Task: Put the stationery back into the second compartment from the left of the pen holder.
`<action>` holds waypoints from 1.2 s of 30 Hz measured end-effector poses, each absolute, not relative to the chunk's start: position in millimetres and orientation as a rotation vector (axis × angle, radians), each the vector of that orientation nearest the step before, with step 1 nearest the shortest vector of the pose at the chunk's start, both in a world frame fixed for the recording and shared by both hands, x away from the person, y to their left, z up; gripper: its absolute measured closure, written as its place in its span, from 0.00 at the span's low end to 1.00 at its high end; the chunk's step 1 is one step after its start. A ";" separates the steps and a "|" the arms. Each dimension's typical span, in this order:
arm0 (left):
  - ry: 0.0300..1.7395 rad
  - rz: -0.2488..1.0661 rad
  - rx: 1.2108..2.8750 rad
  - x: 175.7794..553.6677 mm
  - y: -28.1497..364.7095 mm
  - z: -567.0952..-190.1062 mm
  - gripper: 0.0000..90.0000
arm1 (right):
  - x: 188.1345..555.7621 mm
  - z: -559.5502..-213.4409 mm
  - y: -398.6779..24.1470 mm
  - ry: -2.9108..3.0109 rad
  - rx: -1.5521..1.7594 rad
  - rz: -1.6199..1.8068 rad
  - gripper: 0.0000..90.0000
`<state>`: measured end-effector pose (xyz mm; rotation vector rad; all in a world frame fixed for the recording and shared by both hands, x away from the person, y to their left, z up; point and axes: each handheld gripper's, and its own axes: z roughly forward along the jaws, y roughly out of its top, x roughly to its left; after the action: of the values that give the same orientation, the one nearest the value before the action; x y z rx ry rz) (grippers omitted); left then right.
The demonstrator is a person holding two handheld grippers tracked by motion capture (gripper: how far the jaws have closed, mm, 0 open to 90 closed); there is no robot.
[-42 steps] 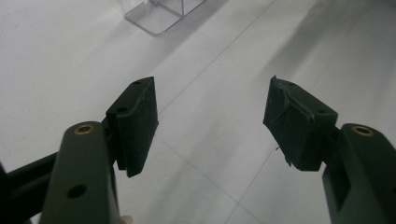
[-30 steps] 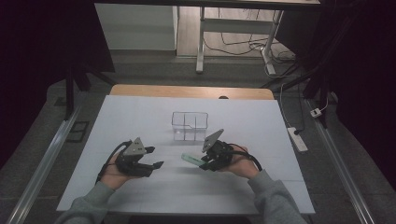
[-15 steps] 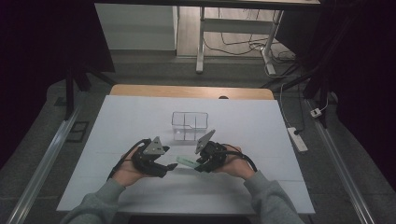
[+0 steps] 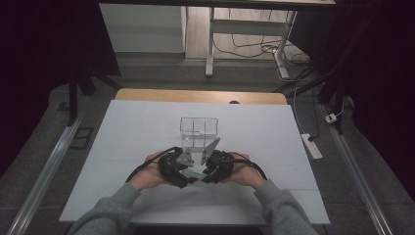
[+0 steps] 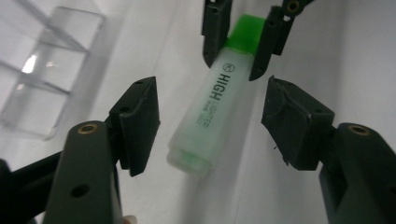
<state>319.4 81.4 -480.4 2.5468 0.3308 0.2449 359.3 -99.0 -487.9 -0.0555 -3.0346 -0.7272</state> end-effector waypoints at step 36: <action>0.250 0.150 2.613 319.8 78.3 -493.7 0.73 | 352.3 -481.0 -102.8 -3.050 0.017 -0.818 0.65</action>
<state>319.8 78.3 -493.7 2.6134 0.2499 0.1500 352.3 -102.8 -481.0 0.0166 -3.0496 -0.8185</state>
